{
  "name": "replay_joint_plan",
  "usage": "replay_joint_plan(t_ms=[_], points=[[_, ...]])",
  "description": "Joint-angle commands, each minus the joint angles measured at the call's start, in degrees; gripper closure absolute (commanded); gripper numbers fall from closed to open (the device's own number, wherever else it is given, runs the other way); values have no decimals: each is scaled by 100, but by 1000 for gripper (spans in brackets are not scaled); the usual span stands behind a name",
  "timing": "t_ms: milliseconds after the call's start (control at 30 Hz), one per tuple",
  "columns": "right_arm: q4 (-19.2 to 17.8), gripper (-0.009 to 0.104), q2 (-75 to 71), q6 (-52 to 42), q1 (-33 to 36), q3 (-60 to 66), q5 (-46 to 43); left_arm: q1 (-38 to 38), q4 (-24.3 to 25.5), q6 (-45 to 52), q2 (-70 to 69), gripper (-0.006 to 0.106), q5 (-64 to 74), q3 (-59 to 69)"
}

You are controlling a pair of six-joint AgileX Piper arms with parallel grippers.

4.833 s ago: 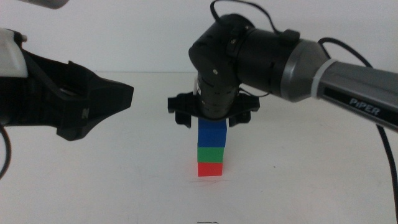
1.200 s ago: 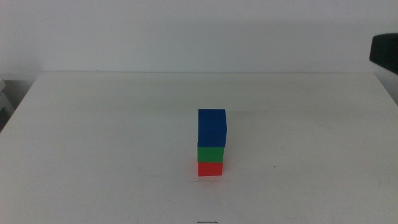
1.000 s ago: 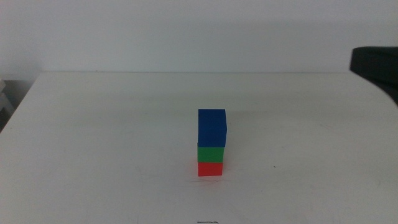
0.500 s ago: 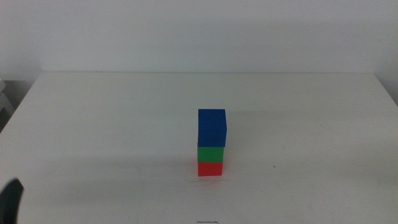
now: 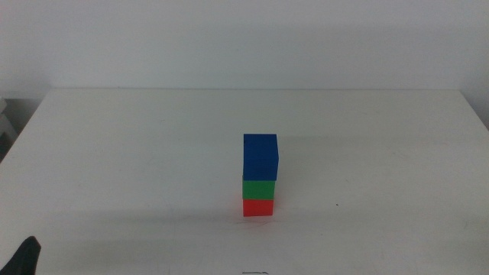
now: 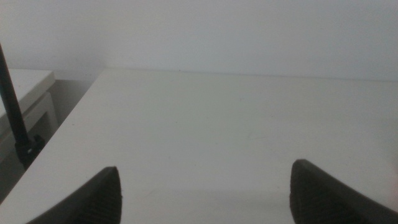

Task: Stack red cubes first, then green, then blue cubes in a specific spot.

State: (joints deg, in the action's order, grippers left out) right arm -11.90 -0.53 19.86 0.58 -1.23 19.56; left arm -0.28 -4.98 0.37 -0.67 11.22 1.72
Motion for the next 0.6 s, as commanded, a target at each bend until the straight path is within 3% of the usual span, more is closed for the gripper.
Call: replay_joint_plan(t_ms=[0,233,300,367,567], points=[[-108,29,-129,-32,-43,-140,-493,3,-16,-37,-123,9,-497,-30],[-70,29,-131,-32,-43,-140,-517,3,-16,-37,-123,9,-497,-30],[8,28,-131,-588,-43,37,-696,3,-16,-37,-123,9,-497,-30],[284,27,-131,-1346,-43,195,-1122,3,-16,-37,-123,9,-497,-30],[1290,15,-131,-3246,-43,183,-1326,3,-16,-37,-123,9,-497,-30]])
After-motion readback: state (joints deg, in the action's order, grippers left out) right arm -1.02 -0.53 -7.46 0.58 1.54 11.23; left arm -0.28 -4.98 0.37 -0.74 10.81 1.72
